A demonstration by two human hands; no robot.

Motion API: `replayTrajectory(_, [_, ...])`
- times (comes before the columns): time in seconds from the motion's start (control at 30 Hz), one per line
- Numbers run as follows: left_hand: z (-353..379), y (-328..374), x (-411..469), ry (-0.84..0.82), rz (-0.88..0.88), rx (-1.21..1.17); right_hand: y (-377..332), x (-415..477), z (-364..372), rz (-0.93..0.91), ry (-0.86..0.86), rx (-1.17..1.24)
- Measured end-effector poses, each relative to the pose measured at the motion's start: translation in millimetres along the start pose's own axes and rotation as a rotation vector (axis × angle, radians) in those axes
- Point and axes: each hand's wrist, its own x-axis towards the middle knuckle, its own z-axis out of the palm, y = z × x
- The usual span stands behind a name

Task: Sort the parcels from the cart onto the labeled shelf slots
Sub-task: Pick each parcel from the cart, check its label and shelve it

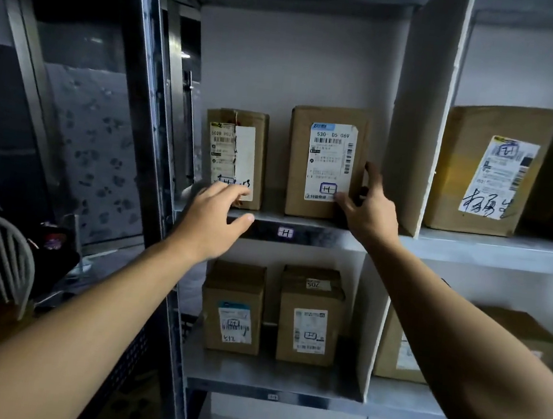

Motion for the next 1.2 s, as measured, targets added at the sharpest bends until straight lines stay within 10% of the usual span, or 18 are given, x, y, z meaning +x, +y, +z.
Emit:
replayTrajectory(0.2, [-15.7,0.4,20.0,0.115,0.038,-0.025,1.7,1.8,-1.3,-0.084,0.140,0.074])
replayTrajectory(0.47, [-46.1,-7.4,72.9,0.339,-0.022,-0.007,-71.3,19.8,9.1,-0.660,0.166,-0.021])
replayTrajectory(1.2, [-42.9,-42.2,126.2,0.285,0.010,0.003,-129.0,76.6,95.2,-0.395,-0.053,0.027])
